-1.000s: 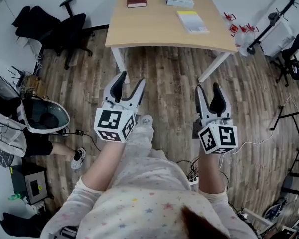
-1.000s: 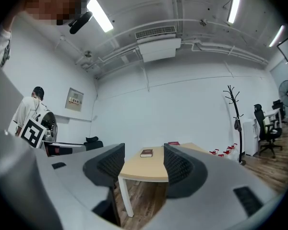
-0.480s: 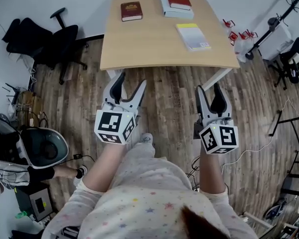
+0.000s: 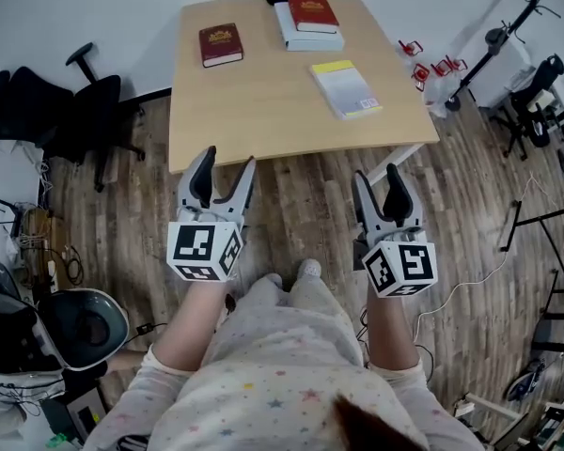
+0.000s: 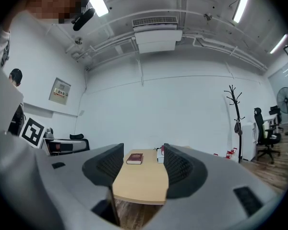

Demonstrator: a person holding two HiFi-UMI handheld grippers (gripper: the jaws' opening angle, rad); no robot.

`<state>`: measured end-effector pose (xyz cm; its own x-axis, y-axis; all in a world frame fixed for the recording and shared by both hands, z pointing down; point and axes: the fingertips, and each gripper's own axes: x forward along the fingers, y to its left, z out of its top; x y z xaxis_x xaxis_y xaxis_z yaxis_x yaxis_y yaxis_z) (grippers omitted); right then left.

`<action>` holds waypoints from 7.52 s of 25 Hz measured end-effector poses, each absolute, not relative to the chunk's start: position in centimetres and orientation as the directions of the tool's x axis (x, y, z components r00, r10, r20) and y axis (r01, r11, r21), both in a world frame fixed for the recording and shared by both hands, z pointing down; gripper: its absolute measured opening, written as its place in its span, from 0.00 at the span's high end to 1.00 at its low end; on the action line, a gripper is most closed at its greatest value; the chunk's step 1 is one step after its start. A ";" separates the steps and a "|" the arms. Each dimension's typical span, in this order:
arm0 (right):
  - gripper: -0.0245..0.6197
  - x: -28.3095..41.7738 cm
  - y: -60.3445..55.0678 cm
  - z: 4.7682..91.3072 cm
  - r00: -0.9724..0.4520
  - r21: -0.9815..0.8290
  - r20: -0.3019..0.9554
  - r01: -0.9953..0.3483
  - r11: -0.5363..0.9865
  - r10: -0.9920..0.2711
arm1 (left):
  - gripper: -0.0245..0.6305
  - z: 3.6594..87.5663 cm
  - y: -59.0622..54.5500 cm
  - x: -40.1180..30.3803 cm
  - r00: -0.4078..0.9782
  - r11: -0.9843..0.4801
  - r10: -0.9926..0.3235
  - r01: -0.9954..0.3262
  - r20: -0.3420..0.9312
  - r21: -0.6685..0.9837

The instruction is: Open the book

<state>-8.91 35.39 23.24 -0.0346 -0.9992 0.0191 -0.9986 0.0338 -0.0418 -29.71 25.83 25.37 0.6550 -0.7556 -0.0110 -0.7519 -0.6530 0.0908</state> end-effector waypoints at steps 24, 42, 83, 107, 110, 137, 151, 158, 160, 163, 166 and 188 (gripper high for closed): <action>0.57 4.5 12.5 25.0 -0.244 -0.089 0.061 -0.967 0.239 -0.968 | 0.58 26.5 7.4 -17.5 0.499 -0.493 -0.866 -0.865 0.045 0.095; 0.57 6.2 -3.5 25.5 -0.196 -0.087 0.061 -0.978 0.190 -0.979 | 0.58 27.4 -9.3 -16.2 0.489 -0.483 -0.871 -0.870 0.048 0.104; 0.62 10.1 -11.1 33.0 -0.293 -0.095 0.213 -0.956 0.279 -0.932 | 0.58 33.0 -16.0 -9.5 0.461 -0.446 -0.883 -0.883 0.093 0.144; 0.80 8.4 -9.8 46.8 -0.291 -0.119 0.468 -0.956 0.267 -0.834 | 0.58 41.4 -14.0 -8.4 0.495 -0.460 -0.840 -0.867 0.224 0.191; 0.82 8.0 -9.2 49.0 -0.297 -0.121 0.511 -0.954 0.274 -0.807 | 0.58 42.1 -13.6 -8.4 0.492 -0.456 -0.837 -0.869 0.240 0.192; 0.80 7.1 -6.7 57.2 -0.094 0.178 0.743 -0.927 0.330 -0.663 | 0.58 44.1 -12.3 -8.1 0.485 -0.447 -0.824 -0.874 0.293 0.189; 0.82 7.1 -6.7 57.3 -0.089 0.206 0.728 -0.918 0.340 -0.679 | 0.58 44.1 -12.6 -8.4 0.478 -0.439 -0.828 -0.878 0.294 0.189; 0.88 7.0 -6.7 56.1 -0.192 0.054 0.739 -0.939 0.341 -0.646 | 0.62 43.8 -12.8 -9.0 0.476 -0.440 -0.830 -0.879 0.289 0.183; 0.90 7.1 -6.7 55.5 -0.205 0.038 0.732 -0.940 0.340 -0.649 | 0.62 43.5 -12.9 -9.2 0.473 -0.438 -0.834 -0.881 0.285 0.180; 0.92 7.4 -6.7 54.6 -0.220 0.012 0.719 -0.944 0.329 -0.659 | 0.62 43.3 -12.9 -9.5 0.470 -0.437 -0.837 -0.882 0.280 0.176; 0.93 8.0 -6.8 54.0 -0.242 -0.047 0.709 -0.953 0.298 -0.662 | 0.63 43.1 -12.8 -9.5 0.470 -0.438 -0.838 -0.882 0.277 0.173; 0.95 8.9 -7.1 52.1 -0.320 -0.094 0.680 -0.930 0.355 -0.660 | 0.63 41.5 -11.7 -8.5 0.467 -0.440 -0.840 -0.884 0.277 0.156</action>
